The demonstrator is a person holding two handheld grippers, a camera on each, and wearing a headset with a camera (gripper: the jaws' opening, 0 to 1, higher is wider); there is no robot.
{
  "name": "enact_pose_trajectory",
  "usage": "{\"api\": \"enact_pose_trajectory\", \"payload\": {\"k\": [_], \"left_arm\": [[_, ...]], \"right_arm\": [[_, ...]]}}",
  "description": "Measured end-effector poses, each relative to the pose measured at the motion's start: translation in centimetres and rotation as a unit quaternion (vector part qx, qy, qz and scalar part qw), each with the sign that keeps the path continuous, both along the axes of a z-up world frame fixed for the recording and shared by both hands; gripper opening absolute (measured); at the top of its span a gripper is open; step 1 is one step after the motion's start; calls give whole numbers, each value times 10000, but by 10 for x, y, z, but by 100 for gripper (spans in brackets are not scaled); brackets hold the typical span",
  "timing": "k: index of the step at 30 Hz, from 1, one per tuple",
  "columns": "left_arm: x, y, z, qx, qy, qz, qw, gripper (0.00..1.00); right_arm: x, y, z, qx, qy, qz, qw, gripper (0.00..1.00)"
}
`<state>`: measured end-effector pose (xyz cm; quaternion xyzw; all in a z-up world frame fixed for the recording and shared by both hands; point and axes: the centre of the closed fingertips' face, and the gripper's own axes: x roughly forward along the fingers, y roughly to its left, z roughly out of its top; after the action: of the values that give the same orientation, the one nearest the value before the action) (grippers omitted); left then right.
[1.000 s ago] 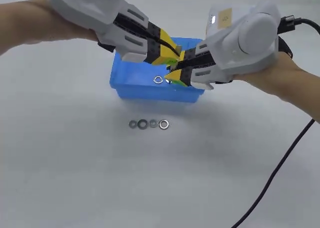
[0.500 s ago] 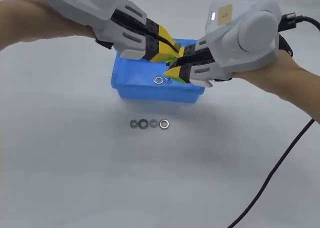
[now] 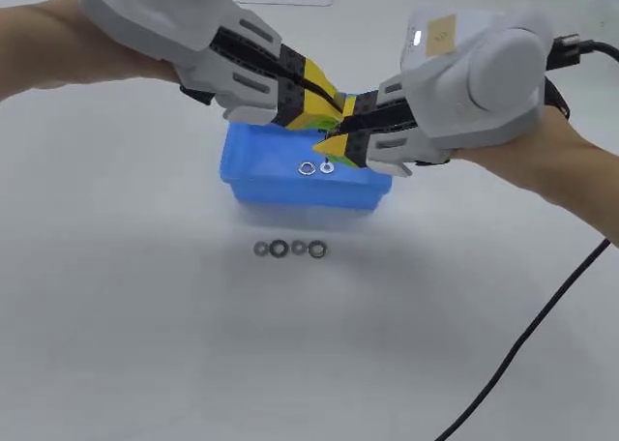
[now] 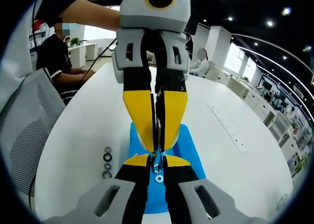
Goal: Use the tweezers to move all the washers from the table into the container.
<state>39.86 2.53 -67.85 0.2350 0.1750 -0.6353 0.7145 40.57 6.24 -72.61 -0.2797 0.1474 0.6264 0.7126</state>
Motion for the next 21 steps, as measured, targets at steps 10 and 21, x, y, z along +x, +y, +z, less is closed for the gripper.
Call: {"api": "enact_pose_trajectory", "payload": {"k": [10,21], "left_arm": [[-30,6,31,-68,-313,15,9995,6],[-71,10,35,-105,-260,116,9995,6]], "right_arm": [[-27,5,32,219,-140,134,9996,11],[-67,7,33,180,-143,309,9993,11]]}}
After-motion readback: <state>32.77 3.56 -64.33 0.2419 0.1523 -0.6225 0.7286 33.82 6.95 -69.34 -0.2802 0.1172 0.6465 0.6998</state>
